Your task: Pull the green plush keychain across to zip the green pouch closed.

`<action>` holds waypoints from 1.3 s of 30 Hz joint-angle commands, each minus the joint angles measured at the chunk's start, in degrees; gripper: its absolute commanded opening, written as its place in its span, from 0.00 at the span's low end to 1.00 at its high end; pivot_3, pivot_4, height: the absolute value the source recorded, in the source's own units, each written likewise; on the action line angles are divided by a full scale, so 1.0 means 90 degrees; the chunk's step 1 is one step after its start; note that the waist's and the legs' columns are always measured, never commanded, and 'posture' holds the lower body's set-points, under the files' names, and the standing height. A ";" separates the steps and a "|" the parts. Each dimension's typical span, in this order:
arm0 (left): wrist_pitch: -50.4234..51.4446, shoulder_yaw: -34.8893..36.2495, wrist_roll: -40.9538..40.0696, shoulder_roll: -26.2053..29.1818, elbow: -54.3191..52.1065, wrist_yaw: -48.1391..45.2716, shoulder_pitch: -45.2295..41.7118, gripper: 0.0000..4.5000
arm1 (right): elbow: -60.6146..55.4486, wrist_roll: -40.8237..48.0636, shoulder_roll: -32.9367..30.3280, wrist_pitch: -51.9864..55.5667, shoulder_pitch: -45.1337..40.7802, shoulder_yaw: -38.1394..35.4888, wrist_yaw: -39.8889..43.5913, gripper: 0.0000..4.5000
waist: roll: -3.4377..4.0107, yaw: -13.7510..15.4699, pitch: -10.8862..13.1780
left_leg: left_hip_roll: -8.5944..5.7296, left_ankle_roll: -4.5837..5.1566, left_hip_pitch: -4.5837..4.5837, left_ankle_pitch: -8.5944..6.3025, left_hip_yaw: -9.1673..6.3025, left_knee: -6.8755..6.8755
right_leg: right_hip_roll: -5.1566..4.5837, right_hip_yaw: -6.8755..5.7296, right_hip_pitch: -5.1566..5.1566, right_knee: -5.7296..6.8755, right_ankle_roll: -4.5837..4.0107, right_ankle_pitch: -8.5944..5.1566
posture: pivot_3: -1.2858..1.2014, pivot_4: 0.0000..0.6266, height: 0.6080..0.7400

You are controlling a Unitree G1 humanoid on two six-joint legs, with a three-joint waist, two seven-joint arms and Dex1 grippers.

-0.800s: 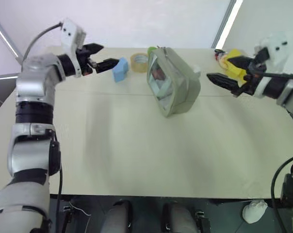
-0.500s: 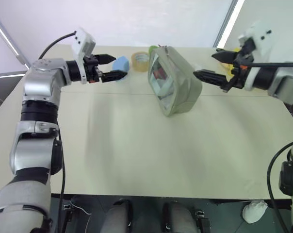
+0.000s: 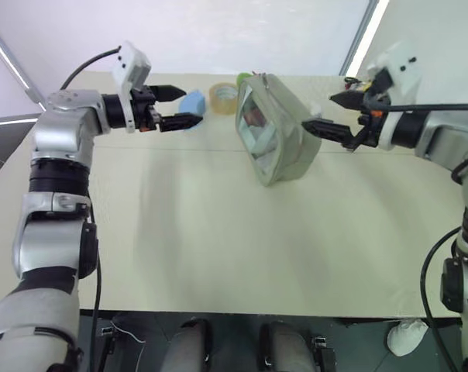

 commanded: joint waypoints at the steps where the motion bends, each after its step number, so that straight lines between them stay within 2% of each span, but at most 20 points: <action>1: -0.0075 0.0251 -0.0136 -0.0011 -0.0230 0.0261 -0.0106 0.98 | 0.0491 -0.0723 0.0259 -0.0700 -0.0597 0.0530 -0.0286 1.00 | 0.0001 -0.0011 -0.0001 | 0.0000 0.0000 0.0002 0.0000 -0.0001 0.0000 | 0.0001 0.0001 -0.0001 0.0002 0.0000 0.0000 | 0.52 0.24 1.00; 5: -0.0153 0.0060 -0.0110 -0.0348 -0.0511 0.0376 0.0044 0.98 | 0.1792 -0.1386 0.1246 -0.1373 -0.1312 0.1085 -0.0645 1.00 | 0.0001 -0.0024 -0.0001 | 0.0000 0.0000 0.0004 0.0000 -0.0003 -0.0002 | 0.0001 0.0004 -0.0002 0.0005 0.0000 0.0000 | 0.52 0.24 1.00; 10: 0.0094 0.0175 -0.0236 -0.0454 -0.0844 0.0523 0.0097 0.98 | 0.3033 -0.1835 0.1914 -0.1862 -0.1738 0.1348 -0.0598 1.00 | 0.0001 -0.0019 0.0000 | -0.0001 -0.0006 -0.0008 0.0004 -0.0001 0.0001 | 0.0001 0.0000 -0.0008 0.0005 0.0000 0.0000 | 0.52 0.24 1.00; 14: 0.0248 0.0166 -0.0291 -0.0368 -0.1244 0.0558 0.0381 0.98 | 0.3834 -0.2435 0.2128 -0.2300 -0.1848 0.1710 -0.0611 1.00 | 0.0002 -0.0031 0.0000 | -0.0001 -0.0010 -0.0007 0.0006 -0.0002 0.0001 | 0.0001 -0.0001 -0.0008 0.0006 0.0000 0.0000 | 0.52 0.24 1.00; 17: 0.0471 0.0226 -0.0423 -0.0307 -0.1600 0.0631 0.0493 0.98 | 0.3850 -0.2508 0.2238 -0.2368 -0.1856 0.1800 -0.0340 1.00 | 0.0004 -0.0039 0.0001 | -0.0001 -0.0011 -0.0007 0.0006 -0.0003 -0.0002 | 0.0001 0.0001 -0.0012 0.0006 0.0000 0.0000 | 0.52 0.24 1.00; 20: 0.0579 0.0248 -0.0462 -0.0296 -0.1793 0.0723 0.0568 1.00 | 0.3828 -0.2626 0.2265 -0.2408 -0.1834 0.1816 -0.0183 0.82 | 0.0004 -0.0047 0.0001 | 0.0000 -0.0012 -0.0008 0.0007 -0.0004 -0.0001 | 0.0001 0.0001 -0.0013 0.0007 0.0000 0.0000 | 0.52 0.24 1.00; 27: 0.0752 0.0344 -0.0683 -0.0243 -0.2058 0.0899 0.0506 1.00 | 0.3830 -0.2939 0.2150 -0.2872 -0.1839 0.2026 0.0532 0.03 | 0.0005 -0.0051 0.0001 | 0.0000 -0.0012 -0.0007 0.0007 -0.0005 -0.0001 | 0.0001 0.0001 -0.0014 0.0010 0.0000 0.0000 | 0.52 0.24 1.00; 29: 0.0701 0.0336 -0.0664 -0.0208 -0.2002 0.0932 0.0509 1.00 | 0.3658 -0.2945 0.1999 -0.3190 -0.1771 0.2145 0.1076 0.01 | 0.0005 -0.0058 0.0001 | 0.0000 -0.0012 -0.0008 0.0007 -0.0005 -0.0002 | 0.0001 0.0002 -0.0016 0.0010 0.0000 0.0000 | 0.52 0.24 1.00; 31: 0.0607 0.0362 -0.0643 -0.0124 -0.1837 0.0916 0.0497 1.00 | 0.3444 -0.2981 0.1793 -0.4220 -0.1717 0.2242 0.1747 0.01 | 0.0006 -0.0054 0.0002 | -0.0001 -0.0013 -0.0007 0.0007 -0.0004 -0.0003 | 0.0001 0.0001 -0.0016 0.0009 0.0000 0.0000 | 0.52 0.24 1.00; 36: 0.0683 0.0429 -0.0781 -0.0060 -0.1856 0.0921 0.0514 1.00 | 0.3848 -0.3549 0.1370 -0.6115 -0.1736 0.2403 0.2303 0.01 | 0.0007 -0.0118 0.0003 | -0.0001 -0.0013 -0.0007 0.0007 -0.0004 -0.0004 | 0.0001 0.0001 -0.0019 0.0010 0.0000 0.0000 | 0.52 0.24 1.00; 39: 0.0672 0.0421 -0.0813 -0.0092 -0.1872 0.0960 0.0552 1.00 | 0.3811 -0.3365 0.1296 -0.6366 -0.1537 0.2307 0.2842 0.01 | 0.0006 -0.0119 0.0003 | -0.0001 -0.0013 -0.0008 0.0007 -0.0004 -0.0003 | 0.0001 0.0001 -0.0017 0.0008 0.0000 0.0000 | 0.52 0.24 1.00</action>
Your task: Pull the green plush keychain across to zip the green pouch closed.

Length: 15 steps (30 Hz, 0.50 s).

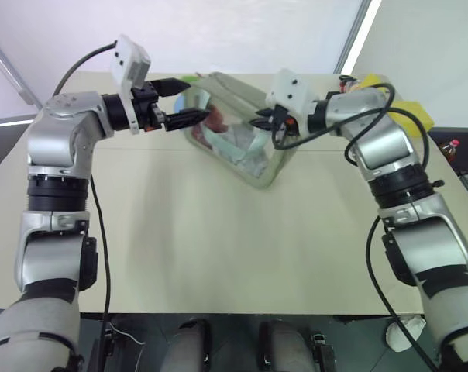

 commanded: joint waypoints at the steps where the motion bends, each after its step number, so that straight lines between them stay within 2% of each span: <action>1: -0.0073 0.0161 -0.0126 0.0040 -0.0176 0.0032 -0.0068 1.00 | -0.0105 0.0091 -0.0075 -0.0559 0.0029 -0.0254 0.0355 0.01 | 0.0000 -0.0007 0.0000 | 0.0000 0.0000 0.0000 0.0000 0.0000 0.0001 | 0.0000 -0.0001 0.0002 -0.0001 0.0000 0.0000 | 0.52 0.24 1.00; 4: -0.0041 0.0144 -0.0178 0.0000 -0.0246 0.0054 -0.0038 1.00 | -0.0115 -0.0087 -0.0110 -0.0938 0.0314 -0.0133 0.0559 0.01 | 0.0000 -0.0022 0.0000 | 0.0001 -0.0002 0.0000 0.0001 0.0000 0.0003 | 0.0000 -0.0003 0.0004 0.0000 0.0000 0.0000 | 0.52 0.24 1.00; 7: -0.0010 0.0139 -0.0219 -0.0010 -0.0316 0.0078 -0.0017 1.00 | -0.0164 -0.0100 -0.0163 -0.0911 0.0483 -0.0184 0.0735 0.25 | 0.0000 -0.0042 0.0000 | 0.0001 -0.0003 0.0000 0.0002 -0.0001 0.0002 | 0.0000 -0.0002 0.0003 -0.0001 0.0000 0.0000 | 0.52 0.24 1.00; 13: -0.0007 0.0143 -0.0213 0.0084 -0.0253 0.0004 0.0014 1.00 | -0.0969 -0.0235 -0.0522 -0.0261 0.0292 -0.0538 0.0519 0.91 | 0.0000 -0.0031 0.0000 | 0.0002 -0.0007 0.0000 0.0004 -0.0005 0.0002 | 0.0000 -0.0003 0.0003 -0.0001 0.0000 0.0000 | 0.52 0.24 1.00; 15: 0.0010 0.0167 -0.0228 0.0083 -0.0259 0.0033 0.0005 1.00 | -0.1308 -0.0528 -0.0432 0.0217 0.0051 -0.0467 0.0230 0.91 | 0.0000 -0.0034 0.0000 | 0.0002 -0.0007 0.0000 0.0004 -0.0005 0.0002 | 0.0000 -0.0002 0.0002 -0.0001 0.0000 0.0000 | 0.52 0.24 1.00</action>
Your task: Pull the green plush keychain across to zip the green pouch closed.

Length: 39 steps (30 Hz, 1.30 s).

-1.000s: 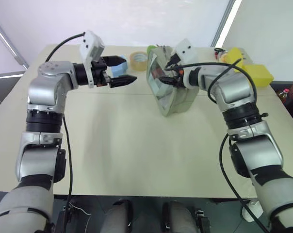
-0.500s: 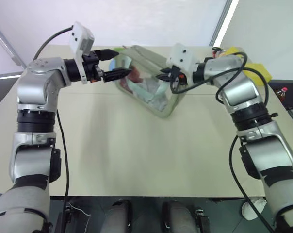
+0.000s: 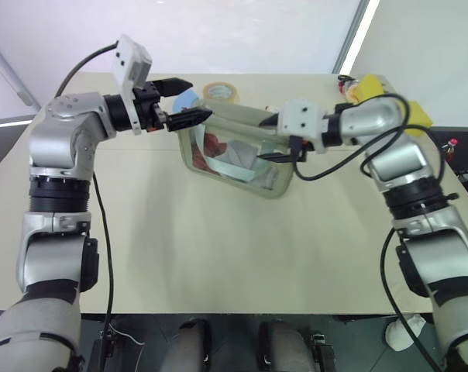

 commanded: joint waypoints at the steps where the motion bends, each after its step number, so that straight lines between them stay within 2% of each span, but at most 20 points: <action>1: -0.0010 0.0163 -0.0122 0.0072 -0.0158 0.0017 -0.0125 1.00 | -0.0811 -0.0238 0.0188 0.0885 -0.0500 -0.0146 -0.0486 0.91 | 0.0000 -0.0011 0.0000 | 0.0000 0.0000 0.0000 0.0000 0.0000 0.0000 | 0.0000 0.0000 0.0000 0.0000 0.0000 0.0000 | 0.52 0.24 1.00; 8: -0.0114 0.0064 -0.0051 0.0010 -0.0011 -0.0048 -0.0201 1.00 | -0.2096 0.0015 0.1292 0.3248 -0.0097 0.0015 -0.1137 0.91 | 0.0001 -0.0015 -0.0001 | 0.0006 0.0000 0.0003 0.0000 -0.0003 0.0000 | 0.0005 0.0000 0.0000 0.0010 0.0000 0.0000 | 0.52 0.24 1.00; 10: -0.0093 0.0066 -0.0067 -0.0007 -0.0047 -0.0044 -0.0188 1.00 | -0.2026 -0.0242 0.1259 0.3481 0.0094 0.0210 -0.1281 0.91 | 0.0001 0.0026 -0.0001 | 0.0004 -0.0001 0.0004 0.0000 -0.0003 0.0001 | 0.0004 -0.0001 0.0005 0.0010 0.0000 0.0000 | 0.52 0.24 1.00; 15: -0.0103 0.0028 -0.0059 -0.0015 -0.0119 -0.0072 -0.0137 1.00 | -0.1866 -0.0520 0.1120 0.3647 0.0303 0.0465 -0.1535 0.91 | 0.0001 0.0141 -0.0001 | -0.0004 0.0000 0.0003 0.0000 -0.0001 0.0002 | 0.0000 0.0000 0.0008 0.0006 0.0000 0.0000 | 0.52 0.24 1.00; 26: -0.0070 0.0094 -0.0076 0.0045 -0.0229 -0.0016 -0.0087 1.00 | -0.1501 -0.0435 0.1405 0.3713 -0.0080 0.0166 -0.2096 0.91 | 0.0001 0.0120 -0.0001 | -0.0004 0.0000 0.0003 0.0000 0.0001 0.0000 | 0.0000 -0.0001 0.0005 0.0006 0.0000 0.0000 | 0.52 0.24 1.00; 32: -0.0087 0.0075 -0.0041 0.0062 -0.0300 0.0034 -0.0037 1.00 | -0.1334 -0.0583 0.1301 0.3481 0.0136 0.0557 -0.1905 0.91 | 0.0001 0.0120 -0.0001 | -0.0004 0.0000 0.0003 0.0000 0.0001 0.0000 | 0.0000 0.0000 0.0006 0.0006 0.0000 0.0000 | 0.52 0.24 1.00; 35: -0.0038 0.0091 -0.0054 0.0106 -0.0356 0.0040 -0.0029 1.00 | -0.1259 -0.0646 0.1235 0.3286 0.0176 0.0639 -0.1837 0.73 | 0.0001 0.0118 -0.0001 | -0.0003 0.0000 0.0003 0.0000 0.0001 -0.0001 | 0.0001 -0.0001 0.0006 0.0006 0.0000 0.0000 | 0.52 0.24 1.00; 37: -0.0025 0.0103 -0.0051 0.0136 -0.0348 0.0041 -0.0042 1.00 | -0.1202 -0.0694 0.1177 0.3067 0.0165 0.0659 -0.1797 0.48 | 0.0001 0.0115 -0.0001 | -0.0003 0.0000 0.0003 0.0000 0.0001 -0.0001 | 0.0001 0.0000 0.0005 0.0006 0.0000 0.0000 | 0.52 0.24 1.00; 39: -0.0030 0.0112 -0.0033 0.0188 -0.0322 0.0046 -0.0052 1.00 | -0.1017 -0.0791 0.1004 0.2443 0.0081 0.0655 -0.1753 0.27 | 0.0001 0.0116 -0.0001 | -0.0003 0.0000 0.0003 0.0000 0.0000 -0.0001 | 0.0001 0.0000 0.0005 0.0006 0.0000 0.0000 | 0.52 0.24 1.00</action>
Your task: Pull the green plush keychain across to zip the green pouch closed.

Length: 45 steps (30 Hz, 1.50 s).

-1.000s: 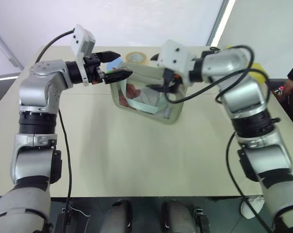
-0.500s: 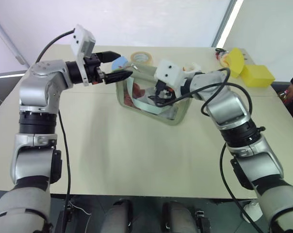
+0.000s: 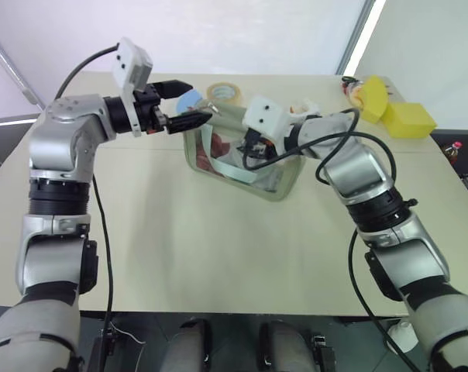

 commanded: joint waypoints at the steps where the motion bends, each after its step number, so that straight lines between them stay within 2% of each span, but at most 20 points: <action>1: -0.0027 0.0134 -0.0033 0.0175 -0.0171 0.0020 -0.0088 1.00 | 0.0282 -0.0182 -0.0280 -0.1020 -0.0158 -0.0072 0.0064 0.17 | 0.0000 0.0000 0.0000 | 0.0000 0.0000 0.0000 0.0000 0.0000 0.0000 | 0.0000 0.0000 0.0000 0.0000 0.0000 0.0000 | 0.52 0.24 1.00; 2: -0.0034 0.0132 -0.0028 0.0194 -0.0163 0.0024 -0.0090 1.00 | 0.0437 -0.0201 -0.0370 -0.1552 -0.0224 -0.0095 0.0105 0.05 | 0.0000 0.0007 0.0000 | 0.0000 0.0000 0.0000 0.0000 0.0000 0.0000 | 0.0000 0.0000 0.0000 0.0000 0.0000 0.0000 | 0.52 0.24 1.00; 3: -0.0043 0.0125 -0.0023 0.0198 -0.0150 0.0031 -0.0098 1.00 | 0.0569 -0.0208 -0.0419 -0.1931 -0.0268 -0.0116 0.0139 0.02 | 0.0000 0.0016 0.0000 | -0.0001 0.0000 0.0000 0.0000 0.0001 0.0000 | 0.0000 0.0000 0.0001 -0.0001 0.0000 0.0000 | 0.52 0.24 1.00; 7: -0.0084 0.0105 -0.0010 0.0225 -0.0086 0.0029 -0.0148 1.00 | 0.1316 -0.0198 -0.0646 -0.3679 -0.0464 -0.0254 0.0280 0.02 | -0.0002 0.0012 0.0001 | -0.0002 0.0000 0.0000 0.0000 0.0003 -0.0001 | 0.0000 0.0000 0.0004 -0.0009 0.0000 0.0000 | 0.52 0.24 1.00; 14: -0.0096 0.0095 -0.0011 0.0221 -0.0085 0.0031 -0.0160 1.00 | 0.1912 -0.0216 -0.0767 -0.5171 -0.0401 -0.0239 0.0538 0.02 | -0.0001 -0.0013 0.0001 | 0.0001 -0.0001 0.0000 0.0000 0.0003 -0.0001 | 0.0000 -0.0001 0.0003 -0.0010 0.0000 0.0000 | 0.52 0.24 1.00; 23: -0.0105 0.0058 -0.0009 0.0170 -0.0058 0.0017 -0.0194 1.00 | 0.1814 0.0152 -0.0745 -0.6097 0.0088 -0.0419 0.0896 0.02 | -0.0001 -0.0006 0.0001 | 0.0002 -0.0002 0.0000 0.0001 0.0002 0.0002 | 0.0000 -0.0003 0.0007 -0.0011 0.0000 0.0000 | 0.52 0.24 1.00; 38: -0.0243 -0.0050 0.0052 -0.0008 0.0231 -0.0075 -0.0391 1.00 | 0.2209 0.0196 -0.0713 -0.6512 0.0060 -0.0715 0.1027 0.02 | -0.0001 0.0002 0.0001 | 0.0002 -0.0002 0.0000 0.0001 0.0003 0.0002 | 0.0000 -0.0003 0.0007 -0.0012 0.0000 0.0000 | 0.52 0.24 1.00; 41: -0.0248 -0.0059 0.0035 -0.0002 0.0232 -0.0077 -0.0385 1.00 | 0.2046 0.0332 -0.0606 -0.6178 0.0120 -0.0797 0.1020 0.25 | -0.0001 0.0003 0.0001 | 0.0002 -0.0002 0.0000 0.0001 0.0002 0.0003 | 0.0000 -0.0003 0.0009 -0.0012 0.0000 0.0000 | 0.52 0.24 1.00; 45: -0.0165 0.0050 0.0024 0.0207 0.0213 -0.0050 -0.0303 1.00 | 0.1047 0.0499 -0.0890 -0.5237 0.0432 -0.1259 0.0851 0.70 | -0.0001 0.0012 0.0001 | 0.0002 -0.0003 0.0000 0.0002 0.0001 0.0003 | 0.0000 -0.0003 0.0008 -0.0012 0.0000 0.0000 | 0.52 0.24 1.00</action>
